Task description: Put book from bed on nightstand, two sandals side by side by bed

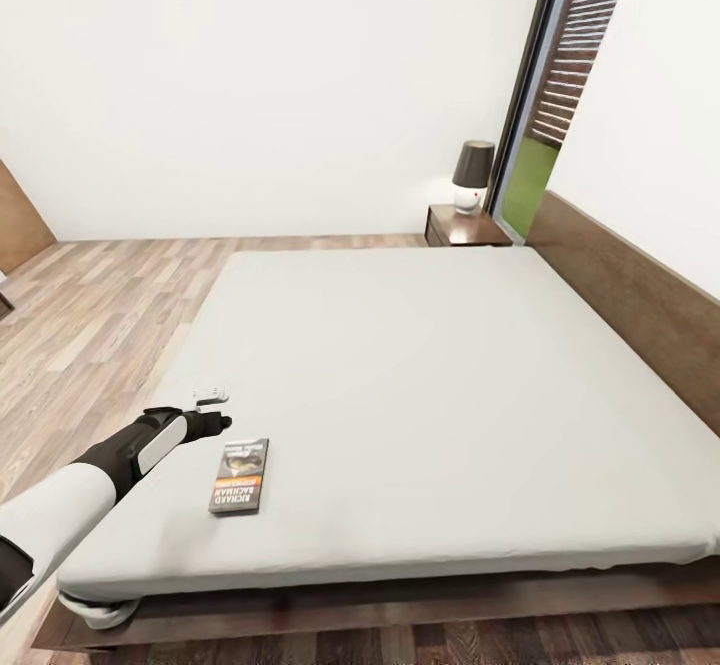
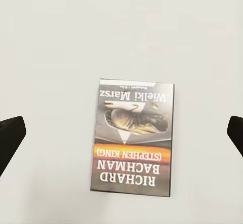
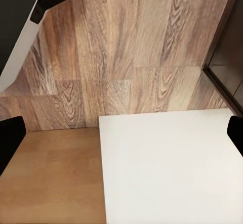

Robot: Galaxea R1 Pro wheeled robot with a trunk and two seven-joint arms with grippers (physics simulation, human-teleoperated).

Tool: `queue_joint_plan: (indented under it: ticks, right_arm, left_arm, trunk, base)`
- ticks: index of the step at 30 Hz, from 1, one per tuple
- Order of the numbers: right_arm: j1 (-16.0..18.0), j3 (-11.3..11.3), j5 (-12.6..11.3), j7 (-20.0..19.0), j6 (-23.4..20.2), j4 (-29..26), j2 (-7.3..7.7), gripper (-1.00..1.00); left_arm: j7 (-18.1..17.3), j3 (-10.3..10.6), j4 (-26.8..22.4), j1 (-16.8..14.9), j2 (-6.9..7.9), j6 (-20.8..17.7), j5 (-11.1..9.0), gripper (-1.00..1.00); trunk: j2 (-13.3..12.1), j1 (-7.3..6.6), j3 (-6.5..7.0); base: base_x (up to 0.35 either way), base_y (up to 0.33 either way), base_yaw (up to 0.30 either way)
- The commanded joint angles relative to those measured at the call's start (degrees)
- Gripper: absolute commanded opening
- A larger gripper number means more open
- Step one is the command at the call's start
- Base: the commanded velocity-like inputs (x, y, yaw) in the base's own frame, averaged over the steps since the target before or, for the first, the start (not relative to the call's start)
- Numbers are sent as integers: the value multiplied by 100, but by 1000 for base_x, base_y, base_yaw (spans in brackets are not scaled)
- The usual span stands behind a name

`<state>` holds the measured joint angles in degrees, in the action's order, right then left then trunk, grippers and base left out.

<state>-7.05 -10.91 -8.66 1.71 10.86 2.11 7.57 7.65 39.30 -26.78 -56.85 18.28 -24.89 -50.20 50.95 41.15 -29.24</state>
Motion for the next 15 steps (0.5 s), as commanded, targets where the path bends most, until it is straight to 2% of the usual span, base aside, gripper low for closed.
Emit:
queue_joint_plan:
  ticks: [1, 15]
  right_arm:
    - [2, -50, -57, 5, 30, 8, -1, 100]
    - [2, -51, -57, 5, 30, 8, -2, 100]
  left_arm:
    - [51, 43, -16, -5, 8, -15, -62, 100]
    - [38, 28, 28, -175, 14, -103, -88, 100]
  trunk:
    - [4, 1, -14]
    - [4, 1, -146]
  base:
    - [0, 0, 0]
    - [0, 0, 0]
